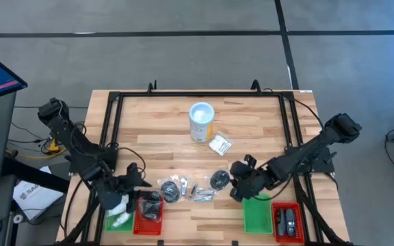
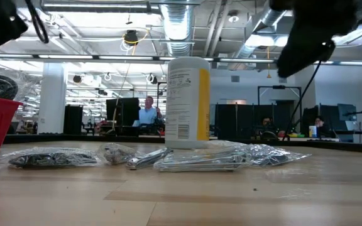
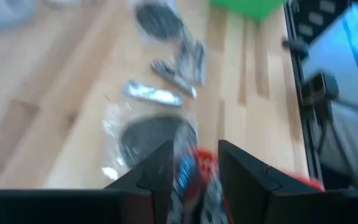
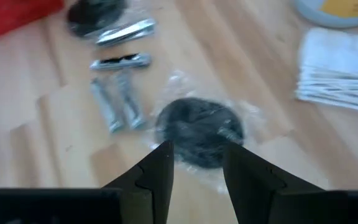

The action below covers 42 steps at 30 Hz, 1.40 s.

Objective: Pick & Place Travel size toiletries
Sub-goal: Put the hairbrush into the left red bin

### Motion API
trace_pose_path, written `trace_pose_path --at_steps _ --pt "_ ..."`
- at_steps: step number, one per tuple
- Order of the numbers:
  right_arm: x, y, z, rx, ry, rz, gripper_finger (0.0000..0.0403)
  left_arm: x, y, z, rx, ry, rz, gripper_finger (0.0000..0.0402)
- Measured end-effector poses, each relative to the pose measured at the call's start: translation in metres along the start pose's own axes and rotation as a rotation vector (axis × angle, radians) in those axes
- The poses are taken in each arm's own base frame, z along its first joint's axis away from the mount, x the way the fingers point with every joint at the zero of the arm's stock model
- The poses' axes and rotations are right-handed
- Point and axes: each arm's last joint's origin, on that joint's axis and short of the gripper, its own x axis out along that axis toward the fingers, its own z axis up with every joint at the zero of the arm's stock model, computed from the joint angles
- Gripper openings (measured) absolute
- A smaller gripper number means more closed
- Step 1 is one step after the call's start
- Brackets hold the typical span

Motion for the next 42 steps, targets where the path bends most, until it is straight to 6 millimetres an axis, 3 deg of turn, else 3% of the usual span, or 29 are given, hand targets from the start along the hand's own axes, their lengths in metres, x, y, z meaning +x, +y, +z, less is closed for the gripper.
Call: trace_pose_path --at_steps 6,14,32,42 --pt "0.009 -0.015 0.011 0.09 0.019 -0.067 0.0127 -0.004 0.0 0.008 0.047 -0.14 0.05 0.0116" --pt "0.021 -0.024 0.008 0.1 0.073 -0.154 0.0127 -0.005 -0.006 0.016 0.089 -0.233 0.036 0.0116" --pt "0.088 -0.038 0.006 0.088 0.2 -0.262 0.0127 -0.002 -0.008 0.025 0.129 -0.282 0.031 0.0117" --pt "0.099 -0.035 0.004 0.067 0.218 -0.22 0.0127 -0.002 -0.008 0.025 0.129 -0.279 0.027 0.0117"
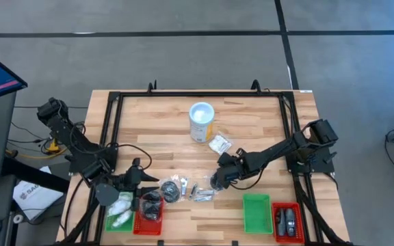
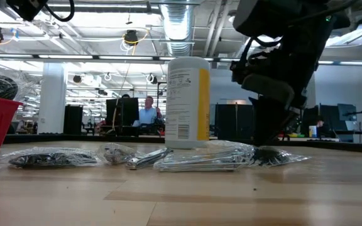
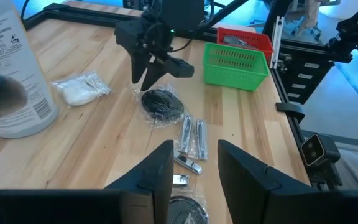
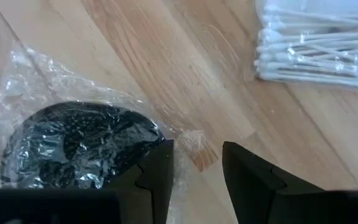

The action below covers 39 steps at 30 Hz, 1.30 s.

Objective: Pick & Place Travel size toiletries
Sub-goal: Put the hairbrush into the left red bin

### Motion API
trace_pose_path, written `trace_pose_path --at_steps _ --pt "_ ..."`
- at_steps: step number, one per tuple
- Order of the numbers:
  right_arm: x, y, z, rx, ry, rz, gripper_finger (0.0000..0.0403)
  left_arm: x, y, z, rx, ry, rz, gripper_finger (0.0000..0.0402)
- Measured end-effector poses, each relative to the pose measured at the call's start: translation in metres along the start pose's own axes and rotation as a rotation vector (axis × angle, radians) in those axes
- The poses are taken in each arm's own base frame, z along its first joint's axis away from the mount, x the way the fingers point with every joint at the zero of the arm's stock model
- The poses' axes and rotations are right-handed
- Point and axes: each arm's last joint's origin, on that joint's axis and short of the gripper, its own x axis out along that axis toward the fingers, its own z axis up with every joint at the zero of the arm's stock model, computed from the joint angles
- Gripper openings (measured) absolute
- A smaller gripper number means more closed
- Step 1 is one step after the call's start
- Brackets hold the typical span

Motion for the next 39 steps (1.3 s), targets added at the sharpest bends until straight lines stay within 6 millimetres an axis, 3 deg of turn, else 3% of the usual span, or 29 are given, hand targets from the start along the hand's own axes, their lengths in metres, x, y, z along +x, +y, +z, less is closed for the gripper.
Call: trace_pose_path --at_steps 18,21,26,39 --pt "0.012 0.005 0.005 -0.044 -0.02 0.044 0.0123 0.0 0.0 0.0 -0.001 -0.001 0.0 0.0117" --pt "0.013 0.004 0.006 -0.038 -0.016 0.052 0.0097 0.0 0.0 0.0 0.0 -0.001 0.0 0.0117" --pt "0.013 0.005 0.006 -0.076 -0.005 0.065 0.0011 0.0 0.0 0.0 0.0 -0.001 0.0 0.0117" --pt "0.002 0.011 0.011 -0.114 -0.032 0.102 0.0 0.0 0.0 0.0 0.0 -0.001 0.001 0.0117"
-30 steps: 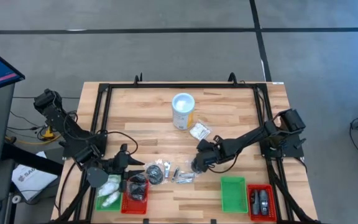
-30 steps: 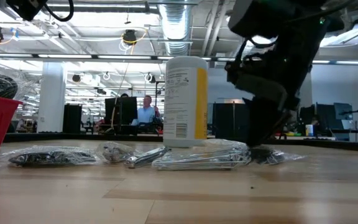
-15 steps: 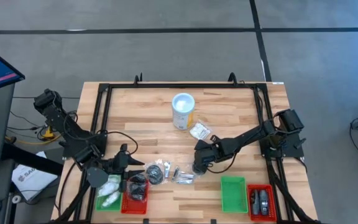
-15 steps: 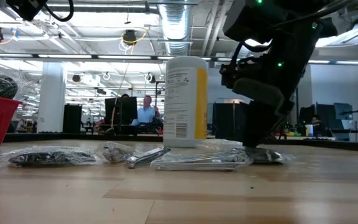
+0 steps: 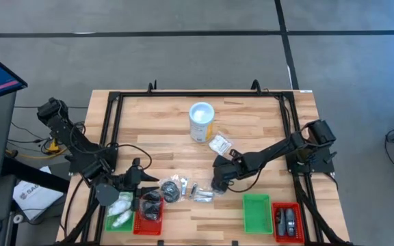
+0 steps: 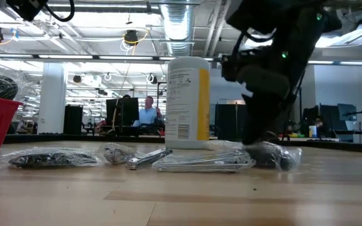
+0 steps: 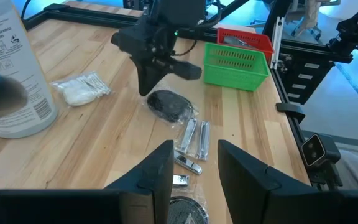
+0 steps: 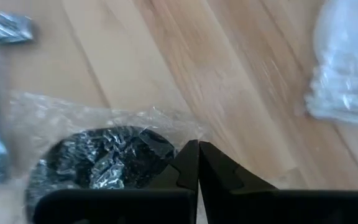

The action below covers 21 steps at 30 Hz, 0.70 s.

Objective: Pick & Place Travel size toiletries
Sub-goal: Put the hairbrush into the left red bin

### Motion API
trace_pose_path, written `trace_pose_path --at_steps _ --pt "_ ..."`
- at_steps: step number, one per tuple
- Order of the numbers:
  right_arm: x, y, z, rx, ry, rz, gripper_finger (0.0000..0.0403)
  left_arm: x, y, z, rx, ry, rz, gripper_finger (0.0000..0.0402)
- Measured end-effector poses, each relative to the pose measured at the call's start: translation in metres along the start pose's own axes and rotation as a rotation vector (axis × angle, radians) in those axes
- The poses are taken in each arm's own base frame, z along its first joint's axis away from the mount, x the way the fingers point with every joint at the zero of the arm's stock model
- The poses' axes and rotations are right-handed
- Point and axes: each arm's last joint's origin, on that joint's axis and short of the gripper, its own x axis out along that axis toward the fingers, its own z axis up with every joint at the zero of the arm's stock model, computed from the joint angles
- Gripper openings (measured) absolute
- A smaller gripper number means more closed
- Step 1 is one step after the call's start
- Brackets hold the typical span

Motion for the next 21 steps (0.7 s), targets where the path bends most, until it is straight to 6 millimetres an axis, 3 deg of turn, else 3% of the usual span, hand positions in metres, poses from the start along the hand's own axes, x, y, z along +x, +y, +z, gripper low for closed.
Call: trace_pose_path --at_steps 12,21 --pt "-0.043 0.025 0.02 -0.094 -0.143 0.049 0.0 0.0 0.0 0.0 -0.004 -0.003 -0.002 0.0117" --pt "-0.08 0.029 0.03 -0.095 -0.27 0.08 0.0 0.002 0.001 0.003 -0.021 -0.023 0.016 0.0117"
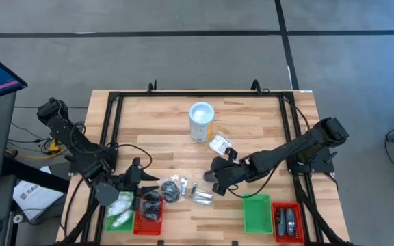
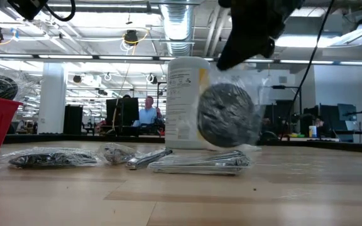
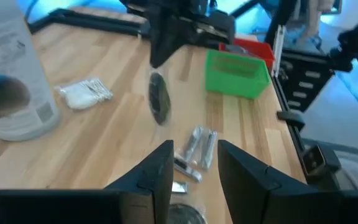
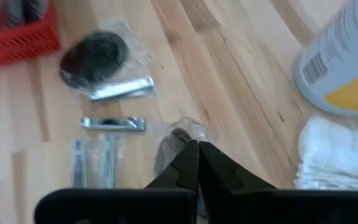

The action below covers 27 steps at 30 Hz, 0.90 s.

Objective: Pick & Place Travel size toiletries
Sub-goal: Put the hairbrush into the left red bin

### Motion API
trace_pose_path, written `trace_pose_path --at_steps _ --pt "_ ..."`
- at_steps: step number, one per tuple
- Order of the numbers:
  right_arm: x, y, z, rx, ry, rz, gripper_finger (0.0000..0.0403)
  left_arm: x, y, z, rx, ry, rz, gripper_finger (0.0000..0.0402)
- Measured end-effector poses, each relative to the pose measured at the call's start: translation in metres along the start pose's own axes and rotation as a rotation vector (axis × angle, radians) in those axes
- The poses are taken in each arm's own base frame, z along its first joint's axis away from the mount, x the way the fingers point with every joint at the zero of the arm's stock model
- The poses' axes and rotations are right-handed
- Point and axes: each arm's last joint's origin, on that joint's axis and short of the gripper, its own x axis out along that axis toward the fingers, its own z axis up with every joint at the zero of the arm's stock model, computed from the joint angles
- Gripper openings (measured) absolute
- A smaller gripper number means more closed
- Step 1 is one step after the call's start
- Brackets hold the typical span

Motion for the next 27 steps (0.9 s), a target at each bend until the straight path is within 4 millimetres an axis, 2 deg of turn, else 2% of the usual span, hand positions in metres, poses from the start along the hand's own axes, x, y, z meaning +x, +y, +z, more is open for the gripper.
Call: trace_pose_path --at_steps 5,11,18,27 --pt "-0.009 0.004 0.008 -0.026 -0.042 0.005 0.0 0.013 0.001 -0.001 -0.015 -0.012 0.05 0.0117" --pt "-0.021 0.012 0.023 -0.061 -0.093 0.04 0.0 0.039 0.003 -0.001 -0.008 -0.019 0.096 0.0117" --pt "-0.036 0.02 0.042 -0.108 -0.153 0.078 0.0 0.066 0.003 0.003 -0.022 -0.01 -0.002 0.0117" --pt "-0.044 0.024 0.049 -0.131 -0.178 0.098 0.0 0.102 0.012 0.006 -0.069 -0.02 -0.11 0.0118"
